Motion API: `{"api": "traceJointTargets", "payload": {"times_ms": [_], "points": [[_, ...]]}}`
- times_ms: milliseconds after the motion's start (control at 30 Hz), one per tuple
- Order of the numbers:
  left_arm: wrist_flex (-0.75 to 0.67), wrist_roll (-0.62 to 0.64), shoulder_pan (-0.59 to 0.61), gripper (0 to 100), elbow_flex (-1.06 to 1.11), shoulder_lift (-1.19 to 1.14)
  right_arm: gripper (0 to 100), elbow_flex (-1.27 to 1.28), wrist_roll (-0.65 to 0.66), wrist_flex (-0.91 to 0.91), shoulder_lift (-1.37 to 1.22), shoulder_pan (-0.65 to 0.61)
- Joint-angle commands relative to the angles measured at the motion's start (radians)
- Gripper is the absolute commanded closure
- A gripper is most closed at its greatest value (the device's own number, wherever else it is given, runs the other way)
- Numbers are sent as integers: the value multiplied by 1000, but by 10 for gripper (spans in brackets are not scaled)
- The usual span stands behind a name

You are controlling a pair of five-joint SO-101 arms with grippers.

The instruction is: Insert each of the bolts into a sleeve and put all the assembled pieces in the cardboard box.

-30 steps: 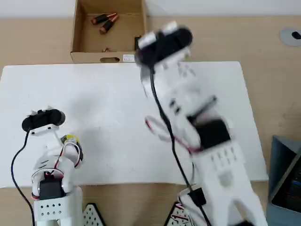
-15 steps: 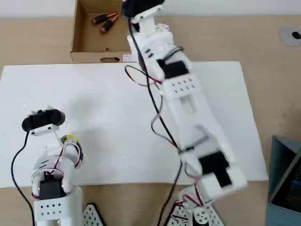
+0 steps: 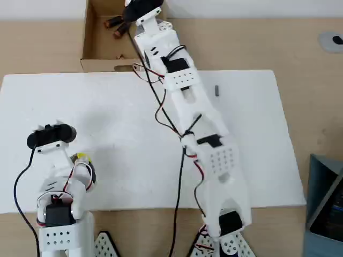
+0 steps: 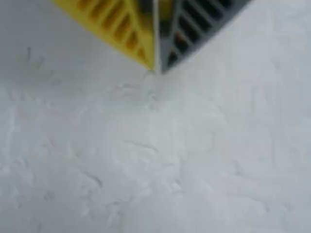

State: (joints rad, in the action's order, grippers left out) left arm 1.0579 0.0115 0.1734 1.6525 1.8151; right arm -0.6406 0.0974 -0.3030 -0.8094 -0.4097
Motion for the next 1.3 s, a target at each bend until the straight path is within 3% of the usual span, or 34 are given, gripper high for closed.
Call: {"api": "traceJointTargets", "payload": {"times_ms": [0, 100, 300, 867, 1067, 1267], "points": [[-9, -3, -11, 998, -6, 8, 989, -202, 66, -54, -58, 12], [-9, -3, -11, 998, -6, 8, 982, -303, 72, -112, -125, 12], [-9, -3, -12, 998, -6, 8, 851, -469, 72, -279, -205, 12], [-8, -2, -11, 998, -6, 8, 854, -765, 72, -503, -248, 15], [-5, 0, -9, 998, -6, 8, 985, -932, 72, -677, -248, 15], [-5, -3, -11, 998, -6, 8, 990, -1032, 69, -858, -231, 16]]}}
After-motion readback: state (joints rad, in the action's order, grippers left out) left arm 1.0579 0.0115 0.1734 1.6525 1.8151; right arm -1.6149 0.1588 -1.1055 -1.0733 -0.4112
